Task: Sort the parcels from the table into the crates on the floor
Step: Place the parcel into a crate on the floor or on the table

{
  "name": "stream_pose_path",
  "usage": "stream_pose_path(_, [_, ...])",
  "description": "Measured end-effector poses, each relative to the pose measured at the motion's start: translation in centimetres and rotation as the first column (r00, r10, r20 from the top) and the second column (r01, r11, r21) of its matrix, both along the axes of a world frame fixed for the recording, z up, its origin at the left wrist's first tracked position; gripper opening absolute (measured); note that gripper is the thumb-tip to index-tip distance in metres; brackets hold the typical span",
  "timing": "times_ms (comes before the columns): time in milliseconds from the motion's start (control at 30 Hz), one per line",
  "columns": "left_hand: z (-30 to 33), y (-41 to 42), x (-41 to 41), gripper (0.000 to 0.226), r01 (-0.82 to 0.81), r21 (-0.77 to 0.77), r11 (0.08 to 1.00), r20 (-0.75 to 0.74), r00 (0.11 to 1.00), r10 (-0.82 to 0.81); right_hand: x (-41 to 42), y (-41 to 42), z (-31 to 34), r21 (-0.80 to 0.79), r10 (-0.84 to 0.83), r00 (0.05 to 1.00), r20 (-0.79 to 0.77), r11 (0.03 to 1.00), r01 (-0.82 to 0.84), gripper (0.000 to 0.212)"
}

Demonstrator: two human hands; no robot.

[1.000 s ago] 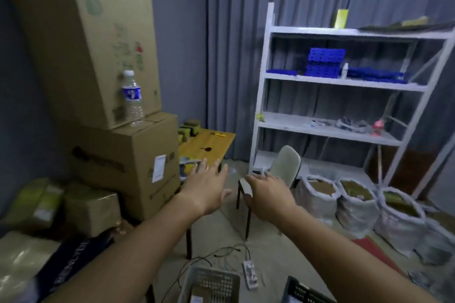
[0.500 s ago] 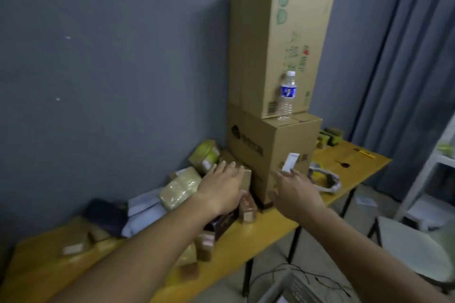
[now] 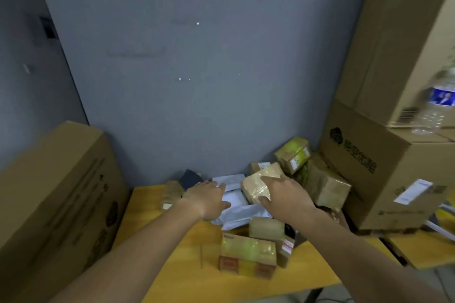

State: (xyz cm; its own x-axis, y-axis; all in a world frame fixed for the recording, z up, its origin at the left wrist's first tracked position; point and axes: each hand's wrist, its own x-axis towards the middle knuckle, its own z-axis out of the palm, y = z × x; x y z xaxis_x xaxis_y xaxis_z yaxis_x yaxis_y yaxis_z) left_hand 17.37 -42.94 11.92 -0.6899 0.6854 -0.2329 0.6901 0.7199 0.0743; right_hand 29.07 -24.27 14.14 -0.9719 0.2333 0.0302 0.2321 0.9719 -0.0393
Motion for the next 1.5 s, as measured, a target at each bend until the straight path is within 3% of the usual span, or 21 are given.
stream_pose_path(333, [-6.6,-2.3,-15.4,0.035,0.053,-0.076,0.996,0.050,0.998,-0.050,-13.7,-1.3,-3.1,-0.014,-0.038,0.990,0.134,0.999,0.040,0.035])
stream_pose_path(467, [-10.1,-0.4,-21.0,0.070,0.074,-0.050,0.996,0.209,0.976,-0.062,-16.0,-1.0,-4.5,-0.021,-0.076,0.976,0.206,0.996,0.082,0.041])
stream_pose_path(600, [-9.5,1.7,-21.4,0.055,0.080,0.006,0.997,0.290,0.954,-0.079,-16.7,0.8,-5.7,-0.025,-0.157,0.949,0.273,0.985,0.170,0.048])
stream_pose_path(700, [-10.1,3.9,-21.6,0.065,0.069,0.067,0.995,0.360,0.929,-0.088,-17.2,2.6,-6.2,-0.041,-0.198,0.936,0.291,0.975,0.219,0.051])
stream_pose_path(867, [-11.2,8.4,-21.9,0.064,0.163,0.113,0.980,0.340,0.920,-0.192,-17.4,5.6,-7.6,-0.059,-0.257,0.920,0.295,0.956,0.286,0.048])
stream_pose_path(1100, [-13.5,16.2,-23.0,0.048,0.194,0.110,0.975,0.414,0.883,-0.223,-16.2,12.8,-10.3,-0.084,-0.281,0.892,0.355,0.940,0.329,0.040])
stream_pose_path(1300, [-17.8,22.8,-27.0,0.049,0.175,0.066,0.982,0.513,0.838,-0.184,-17.2,20.4,-14.2,-0.137,-0.258,0.882,0.394,0.932,0.334,0.041])
stream_pose_path(1367, [-20.3,24.5,-29.3,0.056,0.119,0.041,0.992,0.566,0.816,-0.121,-18.0,22.6,-15.7,-0.183,-0.228,0.887,0.401,0.929,0.322,0.044])
stream_pose_path(1500, [-29.0,26.8,-35.2,0.105,-0.024,0.002,1.000,0.622,0.783,0.018,-19.5,25.6,-19.3,-0.275,-0.170,0.907,0.386,0.917,0.289,0.045])
